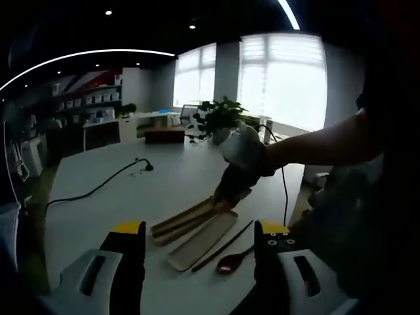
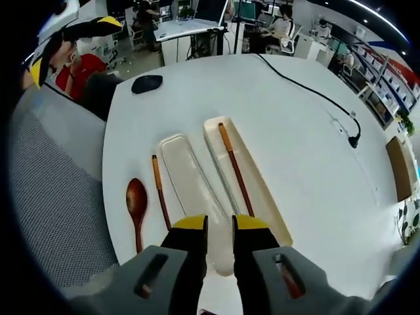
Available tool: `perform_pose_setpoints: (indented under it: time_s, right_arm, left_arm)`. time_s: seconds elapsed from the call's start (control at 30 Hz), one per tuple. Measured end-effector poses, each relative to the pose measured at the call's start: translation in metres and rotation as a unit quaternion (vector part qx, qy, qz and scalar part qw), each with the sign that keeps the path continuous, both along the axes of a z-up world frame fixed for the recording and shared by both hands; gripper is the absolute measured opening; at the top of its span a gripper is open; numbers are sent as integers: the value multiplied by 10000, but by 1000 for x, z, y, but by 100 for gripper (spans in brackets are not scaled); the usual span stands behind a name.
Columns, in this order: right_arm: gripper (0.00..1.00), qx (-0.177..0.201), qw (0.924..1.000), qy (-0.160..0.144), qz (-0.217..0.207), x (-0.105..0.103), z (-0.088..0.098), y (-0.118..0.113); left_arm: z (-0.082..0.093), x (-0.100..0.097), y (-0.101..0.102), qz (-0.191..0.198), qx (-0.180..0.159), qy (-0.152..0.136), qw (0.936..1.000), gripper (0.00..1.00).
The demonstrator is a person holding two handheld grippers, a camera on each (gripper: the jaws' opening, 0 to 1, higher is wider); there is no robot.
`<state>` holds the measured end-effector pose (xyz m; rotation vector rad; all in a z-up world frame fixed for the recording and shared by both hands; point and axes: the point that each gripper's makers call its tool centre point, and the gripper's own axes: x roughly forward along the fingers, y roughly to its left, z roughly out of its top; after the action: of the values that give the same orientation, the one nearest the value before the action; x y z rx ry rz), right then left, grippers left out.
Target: Arrange the utensils inside the cutlery case until each visible utensil rests in its matching compartment.
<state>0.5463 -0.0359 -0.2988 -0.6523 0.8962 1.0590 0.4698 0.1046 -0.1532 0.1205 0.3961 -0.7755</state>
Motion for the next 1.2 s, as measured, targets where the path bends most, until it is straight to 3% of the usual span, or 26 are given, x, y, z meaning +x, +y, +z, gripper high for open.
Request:
perform_pose_setpoints:
  time_s: [0.13, 1.2]
  right_arm:
    - [14, -2, 9999, 86, 126, -13, -4, -1]
    - [12, -150, 9977, 501, 432, -57, -29, 3]
  left_arm:
    - [0, 0, 0, -5, 7, -3, 10000, 69]
    - [1, 0, 0, -32, 7, -3, 10000, 69]
